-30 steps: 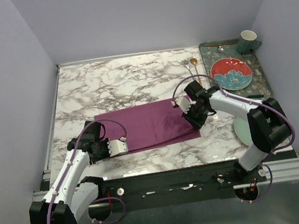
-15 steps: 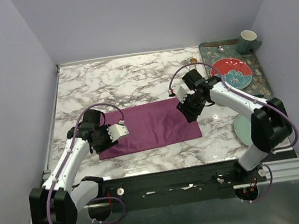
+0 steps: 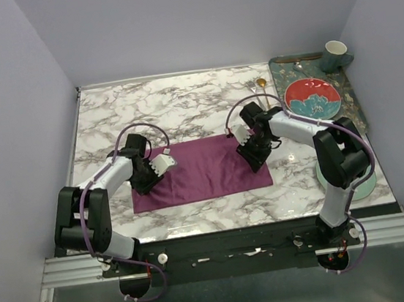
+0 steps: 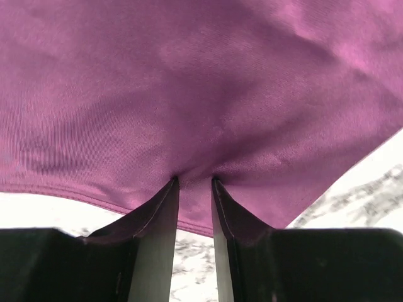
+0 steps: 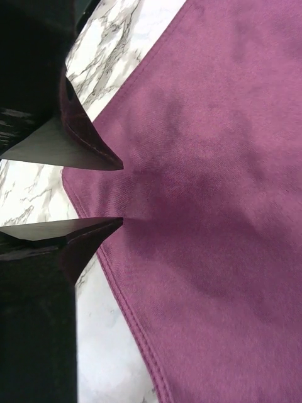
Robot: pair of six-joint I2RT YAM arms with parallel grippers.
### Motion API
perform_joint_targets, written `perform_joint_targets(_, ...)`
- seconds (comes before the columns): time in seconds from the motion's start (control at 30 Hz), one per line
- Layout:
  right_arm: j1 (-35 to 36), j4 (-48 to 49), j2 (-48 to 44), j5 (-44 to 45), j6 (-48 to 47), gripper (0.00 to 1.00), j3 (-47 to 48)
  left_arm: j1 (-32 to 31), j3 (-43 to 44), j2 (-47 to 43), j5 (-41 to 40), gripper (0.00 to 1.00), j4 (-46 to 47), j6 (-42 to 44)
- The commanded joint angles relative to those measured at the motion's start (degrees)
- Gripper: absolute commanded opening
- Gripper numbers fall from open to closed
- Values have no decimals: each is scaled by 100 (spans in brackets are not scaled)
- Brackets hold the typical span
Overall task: Fold the napkin into a case and place the utensils inside
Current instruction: Fold and flatten the napkin at the center of the board.
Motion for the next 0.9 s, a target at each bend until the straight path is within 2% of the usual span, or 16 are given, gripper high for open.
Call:
perform_joint_targets(0.0, 42, 93, 11, -194, 114, 43, -352, -3, 422, 462, -137, 37, 338, -190)
perform_joint_targets(0.17, 51, -74, -279, -590, 211, 43, -433, 23, 843, 332, 117, 43, 22, -146)
perform_joint_targets(0.2, 42, -127, -549, -695, 255, 44, -319, 50, 949, 226, 222, 51, -48, -155)
perform_joint_targets(0.27, 42, -267, -823, -950, 395, 50, 32, 146, 1395, -124, 609, 57, -224, -381)
perform_joint_targets(0.3, 33, -303, -946, -986, 457, 53, 504, 164, 1589, -240, 810, 78, -294, -488)
perform_joint_targets(0.33, 33, -338, -1139, -995, 518, 56, 822, 190, 1774, -362, 1100, 91, -304, -619)
perform_joint_targets(0.37, 25, -330, -1193, -960, 658, 70, 1103, 225, 2133, -590, 1285, 99, -252, -995)
perform_joint_targets(0.4, 16, -312, -1246, -934, 712, 80, 1689, 226, 2275, -705, 1357, 99, -95, -1233)
perform_joint_targets(0.43, 16, -216, -1264, -899, 799, 88, 1974, 226, 2390, -802, 1401, 99, 299, -1567)
perform_joint_targets(0.47, 16, -137, -1238, -890, 1000, 100, 2220, 226, 2643, -934, 1453, 99, 511, -1857)
perform_joint_targets(0.5, 16, -14, -1211, -881, 1124, 100, 2484, 226, 2750, -979, 1471, 99, 731, -2443)
perform_joint_targets(0.63, 16, 1309, -948, -312, 1784, 100, 3223, 208, 3085, -1006, 2225, 99, 1819, -3063)
perform_joint_targets(0.7, 7, 1725, -597, -274, 1994, 100, 3373, 199, 2727, -953, 2281, 99, 2557, -3483)
perform_joint_targets(0.73, 16, 1858, -396, -361, 2074, 99, 3548, 199, 2638, -892, 2193, 99, 2866, -4417)
perform_joint_targets(0.8, -2, 1685, 252, -502, 2424, 100, 4250, 208, 2654, -506, 2514, 99, 3150, -4776)
perform_joint_targets(0.87, -37, 1315, 580, -1290, 2775, 100, 4524, 217, 2751, -33, 2824, 99, 3167, -5443)
